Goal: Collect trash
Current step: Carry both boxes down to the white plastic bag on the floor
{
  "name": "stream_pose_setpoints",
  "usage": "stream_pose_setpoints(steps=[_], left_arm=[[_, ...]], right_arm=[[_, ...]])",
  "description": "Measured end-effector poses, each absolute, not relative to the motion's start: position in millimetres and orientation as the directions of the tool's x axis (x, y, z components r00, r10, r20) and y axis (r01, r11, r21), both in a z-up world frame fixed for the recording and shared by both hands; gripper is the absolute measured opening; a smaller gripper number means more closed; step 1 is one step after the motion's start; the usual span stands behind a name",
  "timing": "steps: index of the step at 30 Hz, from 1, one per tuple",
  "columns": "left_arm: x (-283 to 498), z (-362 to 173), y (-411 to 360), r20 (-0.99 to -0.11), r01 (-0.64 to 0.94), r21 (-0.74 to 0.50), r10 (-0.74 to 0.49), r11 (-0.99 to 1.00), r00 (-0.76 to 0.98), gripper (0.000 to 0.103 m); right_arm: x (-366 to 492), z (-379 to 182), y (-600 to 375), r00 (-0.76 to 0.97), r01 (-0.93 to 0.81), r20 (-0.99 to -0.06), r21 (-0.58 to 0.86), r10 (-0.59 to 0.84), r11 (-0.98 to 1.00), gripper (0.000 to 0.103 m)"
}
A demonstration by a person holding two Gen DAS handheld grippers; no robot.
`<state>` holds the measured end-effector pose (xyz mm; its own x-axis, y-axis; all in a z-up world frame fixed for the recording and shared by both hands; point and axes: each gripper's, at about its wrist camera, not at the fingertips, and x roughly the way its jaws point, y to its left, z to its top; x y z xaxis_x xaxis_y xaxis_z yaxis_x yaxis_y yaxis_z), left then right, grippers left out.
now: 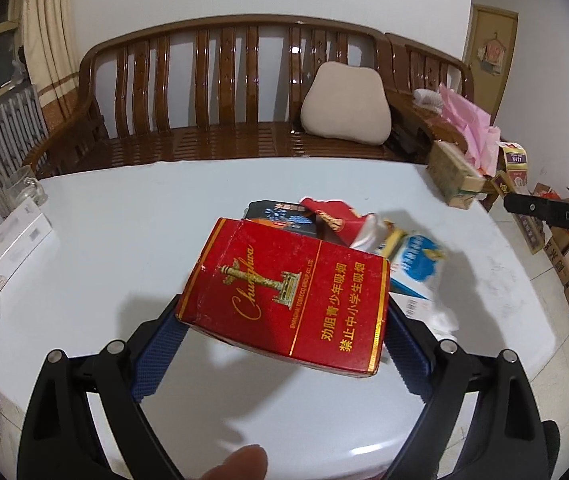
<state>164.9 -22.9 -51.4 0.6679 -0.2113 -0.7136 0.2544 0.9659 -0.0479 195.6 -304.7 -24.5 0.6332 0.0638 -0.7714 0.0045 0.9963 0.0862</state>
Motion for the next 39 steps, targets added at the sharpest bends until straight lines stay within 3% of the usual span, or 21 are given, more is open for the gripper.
stream_pose_setpoints(steps=[11,32,39], left_arm=[[77,-30,-35,-0.684,0.277,-0.046,-0.232,0.960,0.692,0.089],[-63,-88,-65,-0.736,0.304,-0.082,-0.264,0.949,0.623,0.089],[-82,-133,-81,-0.794,0.335,-0.088,-0.270,0.938,0.545,0.089]], right_arm=[[92,3,-273,0.683,-0.052,-0.724,0.073,0.089,0.996,0.059],[-56,-31,-247,0.688,-0.052,-0.717,0.105,0.112,0.993,0.059],[-81,-68,-245,0.648,-0.033,-0.753,0.128,0.119,0.991,0.059]])
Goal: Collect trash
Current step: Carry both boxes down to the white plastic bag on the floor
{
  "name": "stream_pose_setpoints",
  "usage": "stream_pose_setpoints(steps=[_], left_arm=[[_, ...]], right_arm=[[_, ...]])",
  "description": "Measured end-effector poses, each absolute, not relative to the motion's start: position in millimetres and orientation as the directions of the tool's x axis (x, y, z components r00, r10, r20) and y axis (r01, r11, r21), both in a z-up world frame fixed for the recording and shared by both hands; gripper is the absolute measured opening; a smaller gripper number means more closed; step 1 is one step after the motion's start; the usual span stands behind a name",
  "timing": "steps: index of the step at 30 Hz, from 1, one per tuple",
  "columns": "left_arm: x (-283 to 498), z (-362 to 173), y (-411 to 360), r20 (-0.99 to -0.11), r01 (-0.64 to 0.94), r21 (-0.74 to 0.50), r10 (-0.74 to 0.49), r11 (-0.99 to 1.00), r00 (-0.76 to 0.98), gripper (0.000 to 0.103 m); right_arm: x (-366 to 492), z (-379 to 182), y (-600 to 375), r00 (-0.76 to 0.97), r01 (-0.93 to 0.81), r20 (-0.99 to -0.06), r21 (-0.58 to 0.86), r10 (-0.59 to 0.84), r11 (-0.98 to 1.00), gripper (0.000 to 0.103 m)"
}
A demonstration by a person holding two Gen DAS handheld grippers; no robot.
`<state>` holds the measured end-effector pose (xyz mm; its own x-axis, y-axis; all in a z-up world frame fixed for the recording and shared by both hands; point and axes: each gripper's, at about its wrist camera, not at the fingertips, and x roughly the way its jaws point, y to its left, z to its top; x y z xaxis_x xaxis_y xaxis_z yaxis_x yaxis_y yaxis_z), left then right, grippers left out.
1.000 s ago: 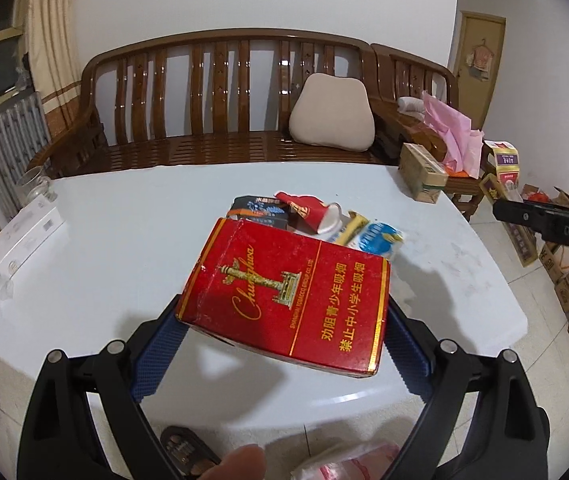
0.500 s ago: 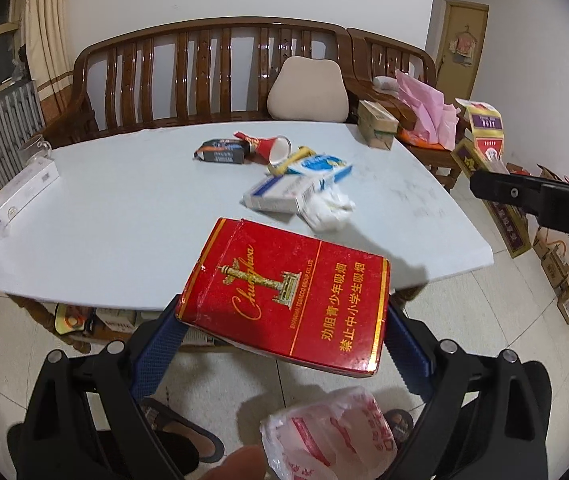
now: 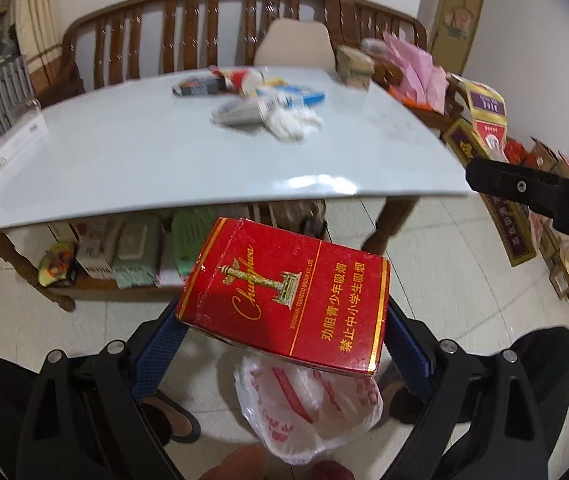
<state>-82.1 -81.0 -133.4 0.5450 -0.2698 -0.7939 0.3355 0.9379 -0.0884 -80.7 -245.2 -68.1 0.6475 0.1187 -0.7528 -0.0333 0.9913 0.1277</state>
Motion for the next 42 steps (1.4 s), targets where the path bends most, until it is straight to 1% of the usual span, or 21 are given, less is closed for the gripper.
stream_pose_setpoints(steps=[3,9,14,21,26,29,32,34,42], left_arm=[[-83,-163,-87,-0.824,0.346,-0.107,-0.278,0.932,0.494,0.089],[-89,-239,-96,-0.877,0.360,-0.093,-0.247,0.928,0.411,0.089],[-96,-281,-100,-0.897,0.376,-0.087,-0.236,0.923,0.373,0.089],[-91,-305,-101,-0.922,0.367,-0.145,-0.260,0.919,0.286,0.090],[-88,-343,-108,-0.963,0.363,-0.135,-0.209,0.922,0.171,0.090],[-83,-365,-107,-0.972,0.350,-0.149,-0.202,0.925,0.123,0.090],[-85,-383,-113,-0.976,0.375,-0.142,-0.192,0.916,0.099,0.090],[-89,-397,-118,-0.984,0.401,-0.116,-0.160,0.909,0.078,0.090],[-89,-422,-113,-0.988,0.388,-0.104,-0.139,0.916,0.065,0.091]], right_arm=[[-82,-97,-242,0.604,-0.029,-0.787,0.137,0.126,0.990,0.059],[-80,-162,-235,0.504,-0.010,-0.852,0.156,0.140,0.988,0.059],[-77,-214,-234,0.424,0.017,-0.895,0.162,0.139,0.987,0.059],[-77,-262,-229,0.323,0.035,-0.930,0.196,0.175,0.980,0.059],[-73,-306,-227,0.219,0.069,-0.955,0.218,0.198,0.974,0.059],[-70,-329,-227,0.173,0.090,-0.963,0.226,0.209,0.970,0.059],[-65,-352,-228,0.127,0.117,-0.969,0.228,0.213,0.967,0.059],[-62,-362,-224,0.105,0.120,-0.973,0.218,0.206,0.969,0.059],[-57,-398,-218,0.043,0.129,-0.979,0.205,0.201,0.970,0.060]])
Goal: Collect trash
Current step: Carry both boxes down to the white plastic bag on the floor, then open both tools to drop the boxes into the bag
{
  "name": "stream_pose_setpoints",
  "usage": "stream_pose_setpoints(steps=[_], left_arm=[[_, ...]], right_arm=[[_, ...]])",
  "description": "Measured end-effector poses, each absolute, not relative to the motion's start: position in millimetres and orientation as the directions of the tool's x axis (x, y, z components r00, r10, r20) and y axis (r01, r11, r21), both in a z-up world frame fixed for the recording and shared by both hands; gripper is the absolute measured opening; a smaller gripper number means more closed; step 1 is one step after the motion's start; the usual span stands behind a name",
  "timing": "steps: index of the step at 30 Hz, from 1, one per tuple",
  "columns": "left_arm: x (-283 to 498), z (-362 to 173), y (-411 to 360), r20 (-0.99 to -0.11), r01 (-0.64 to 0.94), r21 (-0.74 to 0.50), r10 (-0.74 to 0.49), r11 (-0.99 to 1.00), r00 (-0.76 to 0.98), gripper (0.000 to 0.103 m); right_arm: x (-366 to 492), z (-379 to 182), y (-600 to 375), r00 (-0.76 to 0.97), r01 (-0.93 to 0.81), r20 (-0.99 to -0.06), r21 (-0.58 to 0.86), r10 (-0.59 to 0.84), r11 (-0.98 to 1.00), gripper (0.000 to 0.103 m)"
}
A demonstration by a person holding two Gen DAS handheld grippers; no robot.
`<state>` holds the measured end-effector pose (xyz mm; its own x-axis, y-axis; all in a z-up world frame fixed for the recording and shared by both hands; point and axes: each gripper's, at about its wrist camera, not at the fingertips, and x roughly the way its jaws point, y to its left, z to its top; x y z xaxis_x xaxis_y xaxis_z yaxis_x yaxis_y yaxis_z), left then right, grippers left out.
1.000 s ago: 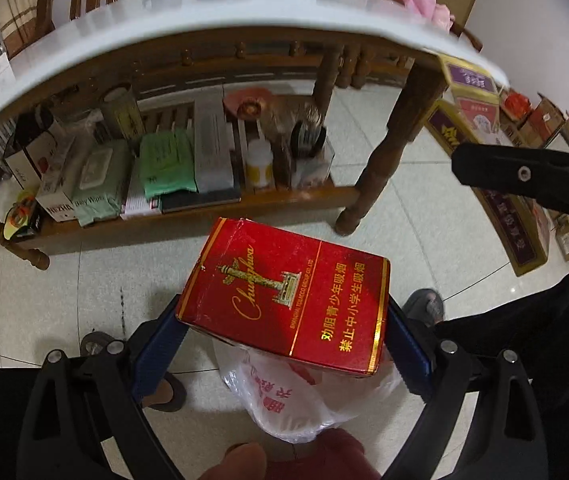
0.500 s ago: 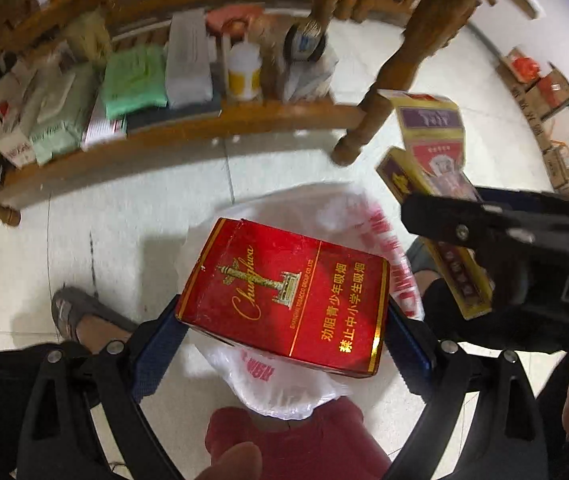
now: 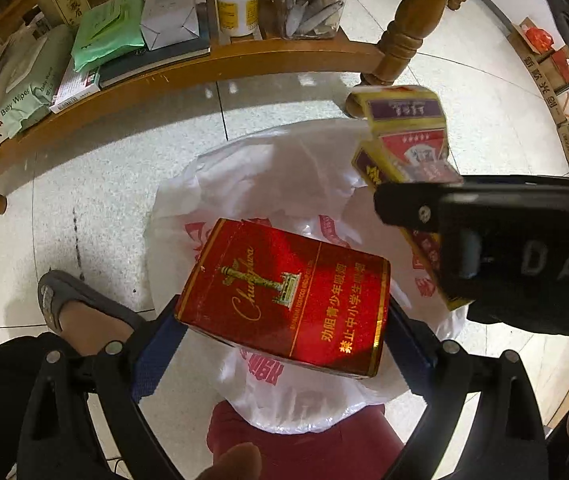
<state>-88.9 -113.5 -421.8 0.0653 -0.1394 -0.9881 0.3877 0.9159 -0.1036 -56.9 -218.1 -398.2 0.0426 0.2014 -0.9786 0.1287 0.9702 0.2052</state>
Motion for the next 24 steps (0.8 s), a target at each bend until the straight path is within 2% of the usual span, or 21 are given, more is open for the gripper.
stream_pose_setpoints(steps=[6,8,9,11,24], left_arm=[[-93,-435,-116,-0.993,0.400,-0.081,-0.107,0.913,0.044,0.091],[-92,-435,-115,-0.993,0.393,-0.087,-0.112,0.916,0.041,0.095],[-92,-435,-114,-0.993,0.388,-0.088,-0.112,0.917,0.041,0.095],[-91,-434,-112,-0.992,0.377,-0.096,-0.117,0.921,0.035,0.095],[-91,-423,-115,-0.987,0.389,-0.107,-0.144,0.915,0.067,0.095]], right_arm=[[-53,-414,-210,0.000,0.113,-0.982,0.186,0.188,0.976,0.061],[-53,-417,-208,-0.009,0.107,-0.981,0.193,0.195,0.975,0.063],[-52,-419,-207,-0.011,0.106,-0.979,0.200,0.202,0.974,0.076],[-52,-422,-206,-0.015,0.109,-0.981,0.190,0.193,0.976,0.087],[-54,-414,-211,0.002,0.123,-0.983,0.183,0.184,0.975,0.087]])
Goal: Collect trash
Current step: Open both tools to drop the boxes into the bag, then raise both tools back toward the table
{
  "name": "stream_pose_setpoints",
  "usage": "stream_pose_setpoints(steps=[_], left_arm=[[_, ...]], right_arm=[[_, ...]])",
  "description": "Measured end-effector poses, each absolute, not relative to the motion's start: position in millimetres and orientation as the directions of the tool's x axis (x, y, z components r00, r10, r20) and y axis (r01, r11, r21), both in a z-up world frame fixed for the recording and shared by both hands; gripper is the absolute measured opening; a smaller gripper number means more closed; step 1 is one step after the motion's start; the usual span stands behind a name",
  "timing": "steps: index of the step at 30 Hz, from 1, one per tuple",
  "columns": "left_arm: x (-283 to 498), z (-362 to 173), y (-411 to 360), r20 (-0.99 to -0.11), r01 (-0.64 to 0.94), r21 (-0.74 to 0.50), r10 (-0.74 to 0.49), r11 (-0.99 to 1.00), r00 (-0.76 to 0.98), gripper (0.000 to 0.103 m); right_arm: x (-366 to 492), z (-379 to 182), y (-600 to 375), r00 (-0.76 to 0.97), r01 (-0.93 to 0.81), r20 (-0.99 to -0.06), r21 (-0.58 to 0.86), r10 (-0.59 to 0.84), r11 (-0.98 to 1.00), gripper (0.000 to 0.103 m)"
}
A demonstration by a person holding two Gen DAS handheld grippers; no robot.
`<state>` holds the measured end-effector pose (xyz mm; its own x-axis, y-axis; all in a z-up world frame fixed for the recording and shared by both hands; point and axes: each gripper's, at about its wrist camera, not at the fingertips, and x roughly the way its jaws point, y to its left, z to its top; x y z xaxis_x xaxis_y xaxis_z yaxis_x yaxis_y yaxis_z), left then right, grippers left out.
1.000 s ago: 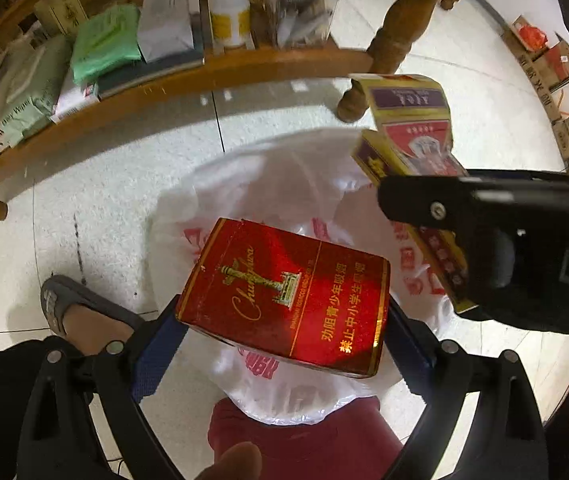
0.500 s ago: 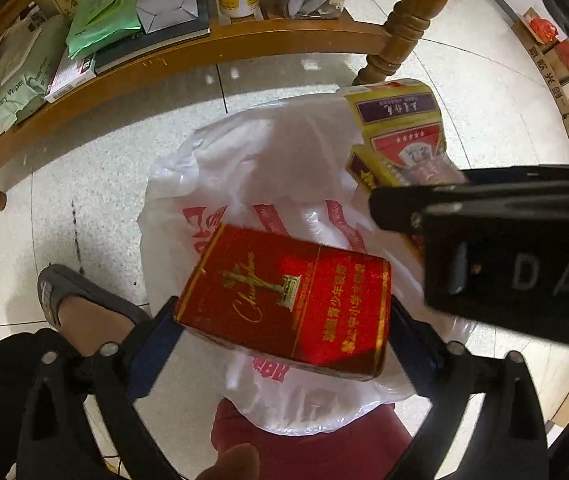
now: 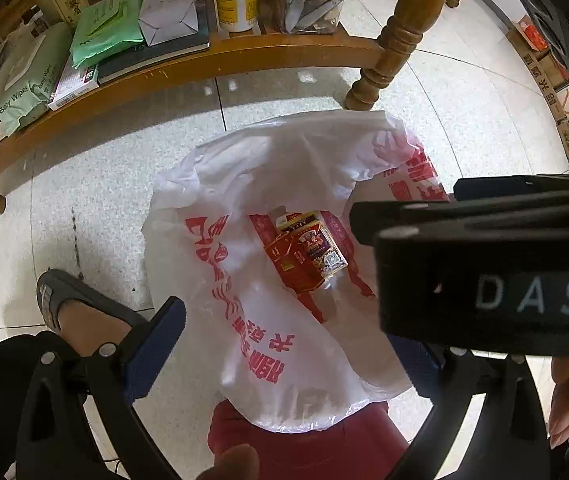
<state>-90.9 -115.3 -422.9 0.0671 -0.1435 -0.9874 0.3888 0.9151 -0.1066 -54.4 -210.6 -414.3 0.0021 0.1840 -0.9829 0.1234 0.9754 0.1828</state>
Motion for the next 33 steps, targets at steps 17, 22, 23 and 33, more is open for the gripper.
stream_pose_setpoints(steps=[17,22,23,33], left_arm=[[-89,-374,-112,-0.952,0.379,-0.132,-0.224,0.916,0.208,0.095],[-84,-348,-107,-0.930,0.348,-0.150,-0.251,0.926,0.267,0.095],[-83,-340,-104,-0.923,0.340,-0.145,-0.251,0.929,0.291,0.095],[-64,-264,-82,-0.851,0.334,-0.168,-0.307,0.928,0.426,0.095]], right_arm=[[-65,-352,-233,0.159,0.171,-0.973,0.193,0.166,0.966,0.087],[-72,-319,-239,0.222,0.174,-0.960,0.209,0.169,0.962,0.087],[-73,-312,-240,0.235,0.174,-0.957,0.214,0.170,0.961,0.087],[-85,-226,-256,0.377,0.152,-0.913,0.228,0.157,0.962,0.087]])
